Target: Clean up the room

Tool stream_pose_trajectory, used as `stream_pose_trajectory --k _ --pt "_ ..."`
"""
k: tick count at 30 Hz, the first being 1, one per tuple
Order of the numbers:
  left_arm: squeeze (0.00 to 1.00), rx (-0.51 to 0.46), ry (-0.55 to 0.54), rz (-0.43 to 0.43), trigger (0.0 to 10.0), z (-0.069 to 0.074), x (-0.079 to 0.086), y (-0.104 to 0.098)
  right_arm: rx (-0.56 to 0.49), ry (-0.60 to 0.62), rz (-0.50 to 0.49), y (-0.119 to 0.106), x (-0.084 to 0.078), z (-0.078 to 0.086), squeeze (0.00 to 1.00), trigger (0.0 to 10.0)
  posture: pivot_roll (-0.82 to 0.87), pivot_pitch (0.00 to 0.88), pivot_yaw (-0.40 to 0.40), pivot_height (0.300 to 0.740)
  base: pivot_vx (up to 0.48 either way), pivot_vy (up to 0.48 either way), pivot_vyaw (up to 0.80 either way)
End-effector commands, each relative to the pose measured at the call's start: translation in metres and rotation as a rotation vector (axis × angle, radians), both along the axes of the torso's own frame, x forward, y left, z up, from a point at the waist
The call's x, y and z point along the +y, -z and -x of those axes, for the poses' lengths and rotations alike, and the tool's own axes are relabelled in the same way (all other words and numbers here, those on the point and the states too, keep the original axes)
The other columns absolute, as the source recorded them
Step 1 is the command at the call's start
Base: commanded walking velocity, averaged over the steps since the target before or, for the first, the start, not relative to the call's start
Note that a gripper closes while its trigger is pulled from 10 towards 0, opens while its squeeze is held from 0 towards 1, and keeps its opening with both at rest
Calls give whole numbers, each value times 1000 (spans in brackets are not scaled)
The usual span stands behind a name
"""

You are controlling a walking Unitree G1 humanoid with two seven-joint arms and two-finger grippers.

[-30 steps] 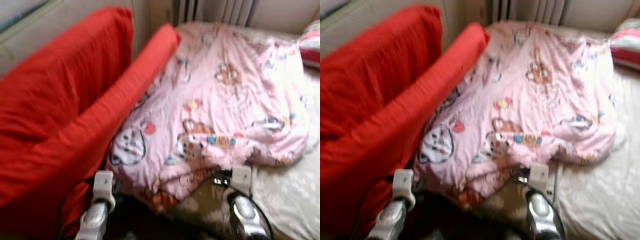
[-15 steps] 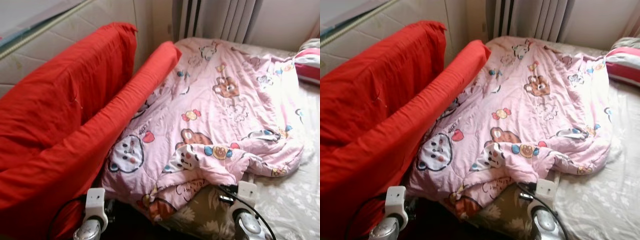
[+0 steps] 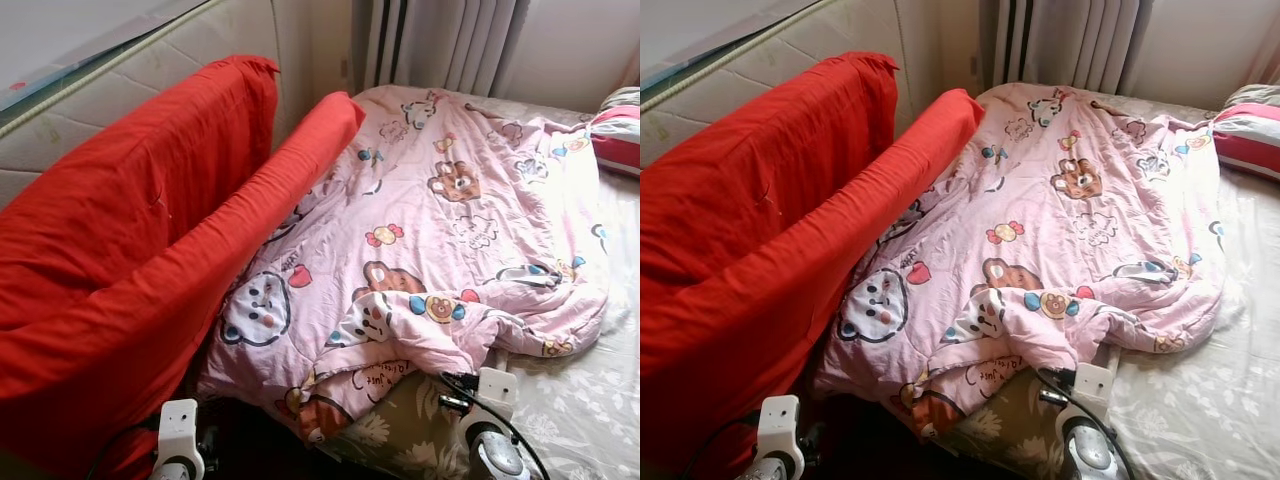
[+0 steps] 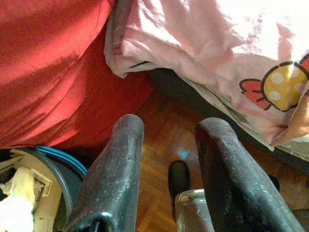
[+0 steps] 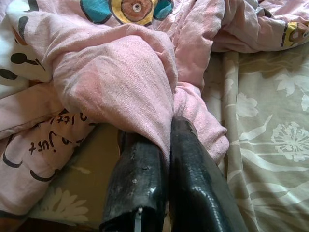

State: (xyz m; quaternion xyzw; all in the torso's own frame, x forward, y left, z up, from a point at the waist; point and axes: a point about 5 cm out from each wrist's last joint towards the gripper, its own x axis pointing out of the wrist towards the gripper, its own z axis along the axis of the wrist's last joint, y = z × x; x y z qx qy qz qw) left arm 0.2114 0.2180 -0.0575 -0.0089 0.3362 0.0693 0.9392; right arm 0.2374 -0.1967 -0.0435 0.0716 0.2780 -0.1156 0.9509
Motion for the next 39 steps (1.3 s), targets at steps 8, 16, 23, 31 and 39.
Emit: stream_pose_trajectory --k 8,16,23,31,39 --pt "0 35 12 -25 10000 9 2 5 13 1 -7 2 -2 3 0 10000 -48 130 27 740 0 -152 0" --pt "0 33 21 -23 10000 9 -1 6 27 -19 2 3 -3 4 0 10000 -51 122 25 740 0 -309 0" --pt "0 34 31 -24 10000 11 -1 6 39 -43 -1 6 1 8 0 10000 -54 118 24 740 0 -315 0" --pt "0 41 33 -18 10000 13 -2 8 40 -92 2 8 9 10 0 10000 -55 112 21 740 0 -337 0" --pt "0 49 28 10 10000 15 -5 10 42 -107 -1 9 11 11 0 10000 -56 113 18 740 0 -38 0"
